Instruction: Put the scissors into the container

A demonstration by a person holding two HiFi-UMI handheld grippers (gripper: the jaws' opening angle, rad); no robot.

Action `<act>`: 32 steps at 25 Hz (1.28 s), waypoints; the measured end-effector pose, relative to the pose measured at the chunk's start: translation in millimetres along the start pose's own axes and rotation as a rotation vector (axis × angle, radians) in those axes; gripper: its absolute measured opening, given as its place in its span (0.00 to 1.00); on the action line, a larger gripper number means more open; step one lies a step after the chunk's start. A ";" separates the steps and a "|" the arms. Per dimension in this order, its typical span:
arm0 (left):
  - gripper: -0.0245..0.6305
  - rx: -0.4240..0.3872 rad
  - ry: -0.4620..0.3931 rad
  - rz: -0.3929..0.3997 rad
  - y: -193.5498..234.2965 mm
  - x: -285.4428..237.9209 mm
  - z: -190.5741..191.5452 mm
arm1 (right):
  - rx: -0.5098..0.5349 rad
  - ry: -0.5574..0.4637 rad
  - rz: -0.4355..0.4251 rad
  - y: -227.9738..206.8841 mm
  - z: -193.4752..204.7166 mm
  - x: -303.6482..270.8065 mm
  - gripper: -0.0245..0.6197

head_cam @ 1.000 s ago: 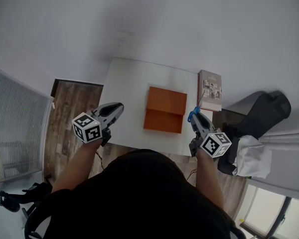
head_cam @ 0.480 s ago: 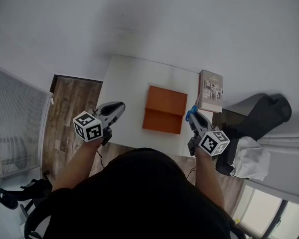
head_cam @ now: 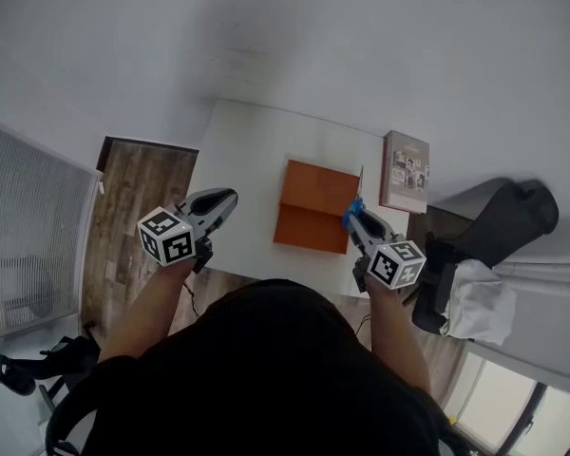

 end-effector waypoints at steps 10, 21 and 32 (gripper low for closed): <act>0.09 0.013 0.011 -0.010 4.8 3.6 6.5 | 0.055 0.140 0.057 -26.9 41.2 -21.5 0.18; 0.09 0.024 0.024 -0.017 10.2 2.2 10.3 | 0.156 0.310 0.086 -48.6 88.7 -43.6 0.18; 0.09 0.057 0.025 -0.030 20.9 1.0 10.7 | 0.235 0.476 0.093 -69.8 132.2 -63.1 0.18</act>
Point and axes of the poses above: the fingertips, and each gripper's own axes: x backward along the fingers, y to its left, z out of its underside, the point moved 2 cm from there along x, backward along the fingers, and after that the axes turned 10 degrees about -x, right-handed, at the moved point
